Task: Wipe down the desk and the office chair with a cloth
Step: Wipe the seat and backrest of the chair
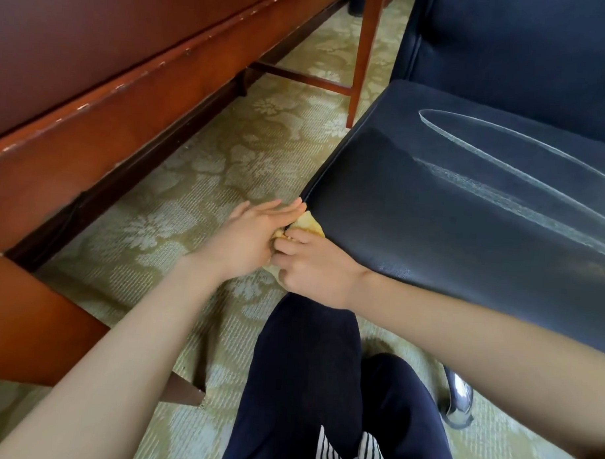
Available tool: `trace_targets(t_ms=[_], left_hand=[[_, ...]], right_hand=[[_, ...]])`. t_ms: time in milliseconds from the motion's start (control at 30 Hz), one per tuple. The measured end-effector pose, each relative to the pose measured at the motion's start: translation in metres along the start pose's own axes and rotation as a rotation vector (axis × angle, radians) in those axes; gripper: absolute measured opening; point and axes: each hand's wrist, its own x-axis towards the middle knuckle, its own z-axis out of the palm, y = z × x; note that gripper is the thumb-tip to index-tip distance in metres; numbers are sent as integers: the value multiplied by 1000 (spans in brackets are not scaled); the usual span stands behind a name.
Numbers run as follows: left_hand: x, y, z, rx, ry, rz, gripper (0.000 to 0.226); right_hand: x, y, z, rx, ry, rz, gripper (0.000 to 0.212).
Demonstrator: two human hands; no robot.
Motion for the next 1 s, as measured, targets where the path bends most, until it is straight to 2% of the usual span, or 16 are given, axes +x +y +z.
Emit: trace_targets(t_ms=[167, 333, 400, 500, 667, 867, 1000], left_hand=[[-4, 5, -3, 72, 105, -10, 78], [7, 24, -4, 328, 319, 19, 41], [14, 38, 2, 317, 378, 49, 37], [32, 65, 13, 251, 364, 100, 43], [59, 112, 40, 144, 343, 112, 53], [67, 172, 72, 125, 294, 252, 59], [68, 192, 84, 112, 265, 253, 64]], right_hand=[[-40, -4, 10, 92, 129, 84, 19], [-104, -15, 16, 267, 280, 186, 13], [-129, -17, 16, 317, 337, 202, 15], [-164, -23, 11, 360, 378, 312, 18], [-211, -40, 0, 458, 413, 625, 35], [-266, -60, 1, 420, 355, 1031, 28], [-294, -70, 11, 376, 405, 1341, 30]])
